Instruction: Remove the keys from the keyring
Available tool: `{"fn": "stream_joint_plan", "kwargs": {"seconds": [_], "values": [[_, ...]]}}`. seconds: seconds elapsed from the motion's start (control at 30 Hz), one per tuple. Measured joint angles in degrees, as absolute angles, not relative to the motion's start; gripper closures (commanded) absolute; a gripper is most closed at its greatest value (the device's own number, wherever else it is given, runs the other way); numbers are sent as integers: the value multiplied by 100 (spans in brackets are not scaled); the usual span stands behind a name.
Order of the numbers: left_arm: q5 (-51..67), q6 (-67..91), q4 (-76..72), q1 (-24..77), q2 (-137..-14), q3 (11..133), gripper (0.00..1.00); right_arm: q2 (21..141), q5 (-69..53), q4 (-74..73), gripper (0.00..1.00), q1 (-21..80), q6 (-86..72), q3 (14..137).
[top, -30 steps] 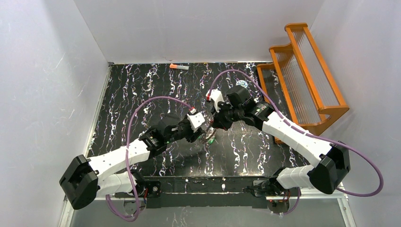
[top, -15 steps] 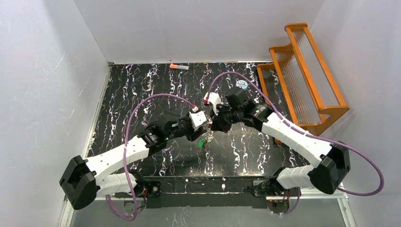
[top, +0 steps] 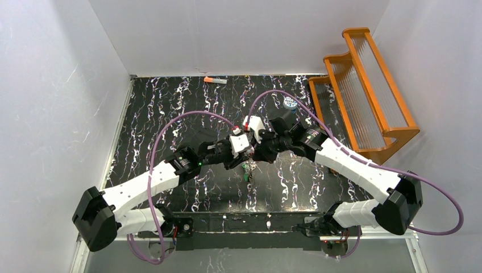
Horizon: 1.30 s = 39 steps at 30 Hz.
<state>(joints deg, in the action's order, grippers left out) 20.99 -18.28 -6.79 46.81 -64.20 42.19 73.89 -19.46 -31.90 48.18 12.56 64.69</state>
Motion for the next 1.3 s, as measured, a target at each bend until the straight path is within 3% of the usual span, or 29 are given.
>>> {"fn": "stream_joint_plan", "kwargs": {"seconds": [0.23,0.63,1.2,1.23,1.3], "values": [[2416,-1892,-355,4665,-6431,4416,69,7297,-1835,-3188,99,4858,1269,6460],[2576,-1927,-167,4654,-6445,4462,100,7183,-1787,-3168,99,4917,1271,6381],[2316,-1636,-451,4646,-6219,4355,100,6593,-788,-2853,99,4958,729,5791],[2316,-1629,-454,4646,-6222,4355,96,6567,-775,-2814,99,4958,707,5754],[2318,-1634,-436,4646,-6226,4355,80,6521,-770,-2794,99,4958,659,5717]]}}
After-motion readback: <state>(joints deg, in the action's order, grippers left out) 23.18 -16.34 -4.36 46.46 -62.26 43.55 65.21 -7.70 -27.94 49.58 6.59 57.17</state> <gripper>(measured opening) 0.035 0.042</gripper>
